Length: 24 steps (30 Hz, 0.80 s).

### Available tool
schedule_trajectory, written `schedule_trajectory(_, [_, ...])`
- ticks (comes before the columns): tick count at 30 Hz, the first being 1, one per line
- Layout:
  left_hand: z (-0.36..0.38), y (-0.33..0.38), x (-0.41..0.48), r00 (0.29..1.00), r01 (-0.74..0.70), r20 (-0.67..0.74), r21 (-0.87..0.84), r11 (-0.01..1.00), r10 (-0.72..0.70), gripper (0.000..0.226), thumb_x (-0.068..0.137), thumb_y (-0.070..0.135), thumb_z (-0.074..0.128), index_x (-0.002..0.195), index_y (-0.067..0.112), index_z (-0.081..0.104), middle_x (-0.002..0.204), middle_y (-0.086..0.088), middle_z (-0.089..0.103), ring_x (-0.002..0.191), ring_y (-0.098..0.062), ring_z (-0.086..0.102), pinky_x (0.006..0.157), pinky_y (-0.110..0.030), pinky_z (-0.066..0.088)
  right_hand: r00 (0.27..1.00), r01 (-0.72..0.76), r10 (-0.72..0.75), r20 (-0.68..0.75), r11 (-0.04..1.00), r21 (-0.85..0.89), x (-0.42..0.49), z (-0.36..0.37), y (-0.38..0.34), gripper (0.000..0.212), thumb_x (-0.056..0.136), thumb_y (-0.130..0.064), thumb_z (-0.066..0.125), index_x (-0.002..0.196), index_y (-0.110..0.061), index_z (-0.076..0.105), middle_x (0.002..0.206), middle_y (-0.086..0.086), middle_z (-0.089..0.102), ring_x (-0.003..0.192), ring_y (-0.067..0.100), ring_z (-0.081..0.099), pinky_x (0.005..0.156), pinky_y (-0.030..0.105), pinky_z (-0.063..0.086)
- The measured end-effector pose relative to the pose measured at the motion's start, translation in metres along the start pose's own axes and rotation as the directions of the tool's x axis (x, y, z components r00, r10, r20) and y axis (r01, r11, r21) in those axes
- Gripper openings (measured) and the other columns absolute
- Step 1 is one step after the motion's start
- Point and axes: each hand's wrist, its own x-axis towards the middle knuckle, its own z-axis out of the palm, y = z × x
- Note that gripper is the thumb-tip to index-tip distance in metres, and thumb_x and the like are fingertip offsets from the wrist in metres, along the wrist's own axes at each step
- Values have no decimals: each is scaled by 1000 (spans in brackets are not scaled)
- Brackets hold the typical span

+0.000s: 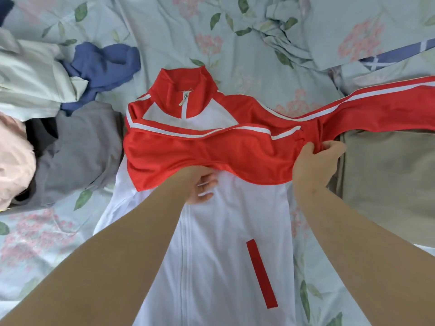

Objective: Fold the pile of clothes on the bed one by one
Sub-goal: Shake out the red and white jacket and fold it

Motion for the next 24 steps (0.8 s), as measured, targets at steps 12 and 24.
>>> schedule_trajectory(12, [-52, 28, 11, 516, -409, -407, 656, 635, 754, 41, 86, 17, 49, 127, 20, 45, 123, -12, 50, 110, -32, 51, 91, -37, 39, 982, 1, 30, 189, 987, -158, -2, 5, 30, 28, 88, -12, 53, 115, -6, 50, 112, 13, 59, 101, 28, 54, 78, 25, 34])
schedule_trajectory(24, [-108, 78, 30, 229, -280, -101, 946, 164, 968, 26, 97, 13, 45, 108, -3, 63, 122, -27, 43, 110, -42, 44, 98, -40, 34, 973, 38, 14, 229, 975, -221, -1, 9, 51, 25, 93, -18, 50, 115, -5, 53, 108, 15, 59, 103, 31, 54, 85, 34, 38])
